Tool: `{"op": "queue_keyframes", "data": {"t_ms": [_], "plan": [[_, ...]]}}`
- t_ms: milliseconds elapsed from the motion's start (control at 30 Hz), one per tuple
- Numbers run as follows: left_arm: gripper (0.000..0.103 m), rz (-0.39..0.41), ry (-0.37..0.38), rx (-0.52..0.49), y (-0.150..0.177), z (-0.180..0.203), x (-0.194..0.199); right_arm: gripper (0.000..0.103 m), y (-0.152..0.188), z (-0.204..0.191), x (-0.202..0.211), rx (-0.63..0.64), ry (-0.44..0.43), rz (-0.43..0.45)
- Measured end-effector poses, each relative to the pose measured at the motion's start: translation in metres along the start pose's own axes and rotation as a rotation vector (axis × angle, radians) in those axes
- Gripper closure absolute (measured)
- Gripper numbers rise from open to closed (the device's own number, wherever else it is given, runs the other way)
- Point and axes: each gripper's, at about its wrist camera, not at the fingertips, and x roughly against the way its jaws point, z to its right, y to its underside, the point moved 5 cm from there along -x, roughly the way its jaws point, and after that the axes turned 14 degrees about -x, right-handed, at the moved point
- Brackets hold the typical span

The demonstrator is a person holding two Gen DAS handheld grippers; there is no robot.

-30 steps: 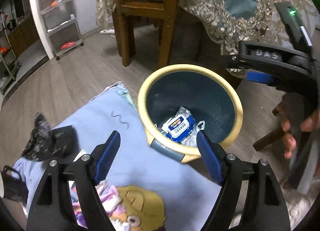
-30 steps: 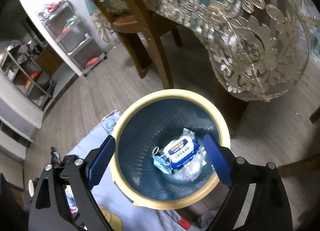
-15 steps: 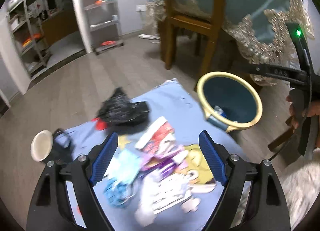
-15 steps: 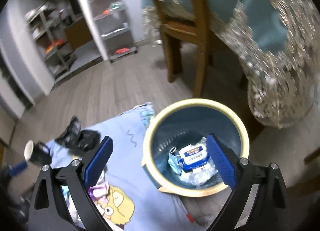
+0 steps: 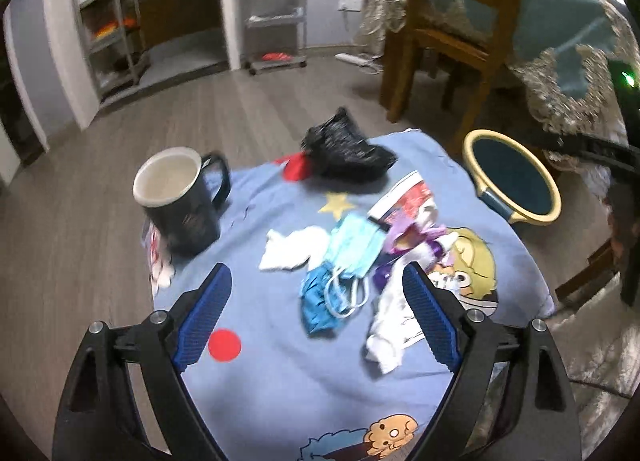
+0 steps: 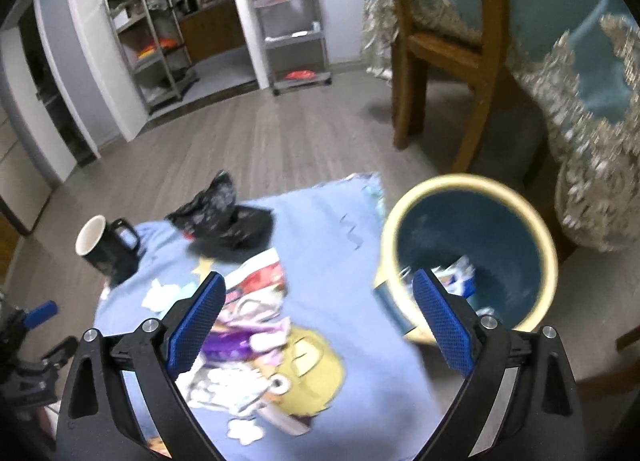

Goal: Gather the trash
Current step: 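Move both tools back over the remaining trash on the table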

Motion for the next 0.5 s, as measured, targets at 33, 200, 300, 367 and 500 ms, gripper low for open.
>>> {"op": "queue_keyframes", "data": {"t_ms": [33, 200, 300, 367, 500], "plan": [[0.017, -0.002, 0.003, 0.014, 0.003, -0.003, -0.003, 0.009, 0.007, -0.002, -0.005, -0.025, -0.01, -0.02], [0.017, -0.033, 0.007, 0.024, 0.013, -0.01, -0.023, 0.009, 0.037, 0.001, -0.035, -0.173, -0.021, -0.148], [0.017, -0.061, 0.011, 0.027, 0.017, -0.013, -0.036, 0.009, 0.044, -0.003, -0.046, -0.175, 0.007, -0.176], [0.017, -0.091, 0.007, 0.021, 0.022, -0.013, -0.046, 0.009, 0.047, -0.009, -0.05, -0.142, 0.006, -0.18], [0.017, -0.2, -0.001, 0.03, 0.044, -0.014, -0.076, 0.009, 0.06, -0.031, -0.057, -0.087, -0.049, -0.216]]}}
